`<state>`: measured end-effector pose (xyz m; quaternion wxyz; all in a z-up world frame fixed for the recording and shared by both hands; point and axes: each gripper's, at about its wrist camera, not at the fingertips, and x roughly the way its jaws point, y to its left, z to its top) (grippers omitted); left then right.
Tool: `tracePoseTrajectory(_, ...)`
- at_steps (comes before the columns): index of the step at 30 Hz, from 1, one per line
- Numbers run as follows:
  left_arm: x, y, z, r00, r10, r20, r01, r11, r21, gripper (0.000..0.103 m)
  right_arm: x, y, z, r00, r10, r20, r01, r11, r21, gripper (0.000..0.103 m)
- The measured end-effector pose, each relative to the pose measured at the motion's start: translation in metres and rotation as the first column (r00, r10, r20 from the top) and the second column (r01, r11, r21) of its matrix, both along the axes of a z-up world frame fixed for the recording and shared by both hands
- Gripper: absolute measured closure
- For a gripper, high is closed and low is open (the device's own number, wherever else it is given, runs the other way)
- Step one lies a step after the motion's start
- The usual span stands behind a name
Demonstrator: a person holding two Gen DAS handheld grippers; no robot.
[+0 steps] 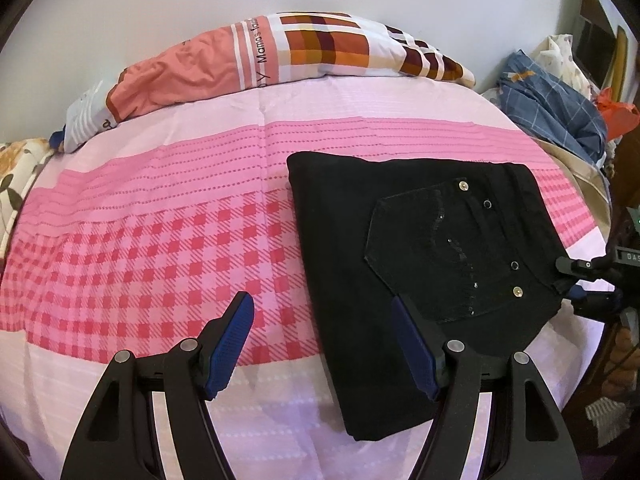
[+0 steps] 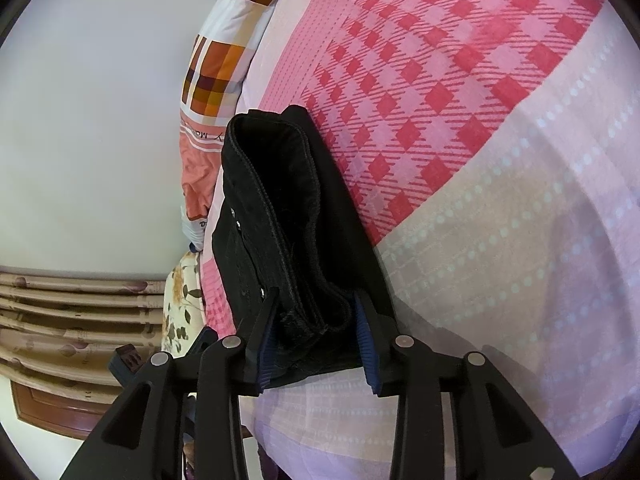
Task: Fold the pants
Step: 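Open the right tool and release the folded trousers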
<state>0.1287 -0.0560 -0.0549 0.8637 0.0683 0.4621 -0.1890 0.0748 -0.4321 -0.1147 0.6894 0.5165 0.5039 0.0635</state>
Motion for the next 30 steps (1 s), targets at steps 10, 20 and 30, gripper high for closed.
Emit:
tracePoseTrajectory(10, 0.006, -0.005, -0.006, 1.000, 0.000, 0.002, 0.000, 0.999, 0.051, 0.032, 0.002, -0.001, 0.001, 1.000, -0.009, -0.007, 0.009, 1.000, 0.024, 0.065)
tracePoseTrajectory(20, 0.020, 0.001, -0.013, 1.000, 0.015, -0.014, -0.014, 0.998, 0.064, 0.032, 0.013, -0.002, 0.037, 0.998, 0.057, 0.040, -0.044, 0.962, -0.269, 0.034)
tracePoseTrajectory(30, 0.036, 0.002, -0.026, 0.996, -0.027, -0.082, 0.030, 0.999, 0.035, 0.031, 0.050, 0.015, 0.035, 0.970, 0.241, 0.032, -0.209, 0.891, -0.402, 0.031)
